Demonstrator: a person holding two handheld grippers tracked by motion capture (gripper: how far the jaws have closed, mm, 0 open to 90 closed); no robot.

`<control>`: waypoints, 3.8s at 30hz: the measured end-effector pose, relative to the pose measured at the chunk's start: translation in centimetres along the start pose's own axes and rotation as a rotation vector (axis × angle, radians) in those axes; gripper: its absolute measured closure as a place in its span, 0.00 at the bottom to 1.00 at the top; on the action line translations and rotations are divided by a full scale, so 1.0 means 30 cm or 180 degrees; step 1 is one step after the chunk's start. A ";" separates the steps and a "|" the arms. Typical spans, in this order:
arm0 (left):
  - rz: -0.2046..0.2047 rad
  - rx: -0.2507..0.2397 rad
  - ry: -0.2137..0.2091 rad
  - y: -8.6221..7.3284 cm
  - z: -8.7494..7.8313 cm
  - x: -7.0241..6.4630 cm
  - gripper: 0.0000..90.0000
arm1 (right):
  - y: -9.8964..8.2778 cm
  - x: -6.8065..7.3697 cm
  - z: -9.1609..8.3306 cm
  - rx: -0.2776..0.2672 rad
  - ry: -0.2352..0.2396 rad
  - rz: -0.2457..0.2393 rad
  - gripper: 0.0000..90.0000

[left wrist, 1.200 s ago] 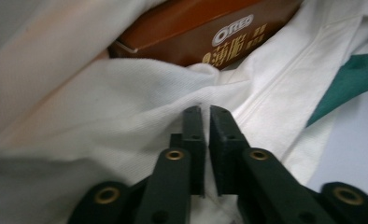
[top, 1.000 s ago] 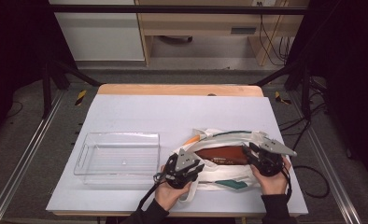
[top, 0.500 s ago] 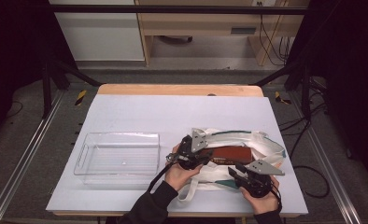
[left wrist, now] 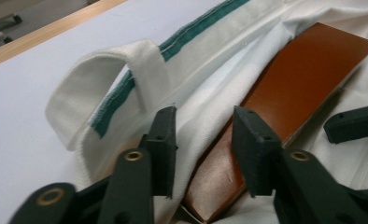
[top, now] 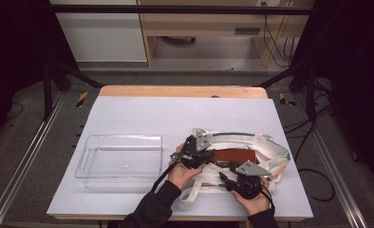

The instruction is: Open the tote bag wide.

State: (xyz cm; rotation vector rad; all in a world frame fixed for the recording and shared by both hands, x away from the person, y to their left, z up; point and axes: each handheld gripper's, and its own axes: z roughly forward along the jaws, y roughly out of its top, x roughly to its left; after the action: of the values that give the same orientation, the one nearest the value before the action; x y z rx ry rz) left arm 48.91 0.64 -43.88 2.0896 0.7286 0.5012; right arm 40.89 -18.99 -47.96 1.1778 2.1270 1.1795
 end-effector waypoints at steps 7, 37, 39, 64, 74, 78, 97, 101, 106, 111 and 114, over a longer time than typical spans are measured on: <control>-0.0108 0.0110 0.0040 0.009 -0.005 0.019 0.89 | -0.016 -0.001 0.019 0.0086 0.0056 0.0057 0.59; -0.0563 0.0104 0.0461 -0.007 0.107 0.086 0.98 | -0.019 0.010 0.021 0.0254 0.0323 0.0049 0.91; -0.0577 0.0095 0.0445 -0.007 0.107 0.087 0.97 | -0.019 0.009 0.021 0.0253 0.0324 0.0055 0.91; 0.0166 -0.0088 -0.0403 -0.011 0.010 0.036 0.38 | -0.023 -0.140 -0.151 0.0052 -0.0555 0.0234 0.73; 0.0475 0.0025 -0.0392 -0.025 0.046 0.021 0.20 | -0.055 -0.175 -0.121 0.0275 -0.0474 0.0282 0.77; 0.0402 0.0017 -0.0440 -0.027 0.052 0.029 0.19 | -0.062 -0.183 -0.114 0.0303 -0.0473 0.0310 0.78; 0.0494 0.0281 -0.0452 -0.024 0.044 0.011 0.25 | -0.071 -0.187 -0.106 0.0216 -0.0434 0.0318 0.79; 0.0419 0.0341 -0.0539 -0.022 0.016 0.003 0.30 | -0.074 -0.191 -0.107 0.0192 -0.0412 0.0316 0.79; 0.0472 0.0285 -0.0544 -0.041 -0.005 -0.016 0.33 | -0.077 -0.193 -0.107 0.0168 -0.0401 0.0311 0.79; 0.0468 0.0295 -0.0532 -0.032 0.002 -0.010 0.31 | -0.077 -0.189 -0.109 0.0143 -0.0379 0.0293 0.76; 0.0466 0.0213 -0.0530 -0.024 0.008 -0.010 0.28 | -0.074 -0.187 -0.112 0.0140 -0.0371 0.0281 0.73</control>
State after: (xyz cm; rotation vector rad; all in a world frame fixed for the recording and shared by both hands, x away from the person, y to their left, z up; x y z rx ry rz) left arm 48.59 0.64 -44.65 2.2273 0.5048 0.3810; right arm 40.54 -25.89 -48.16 1.3390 2.0424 1.0780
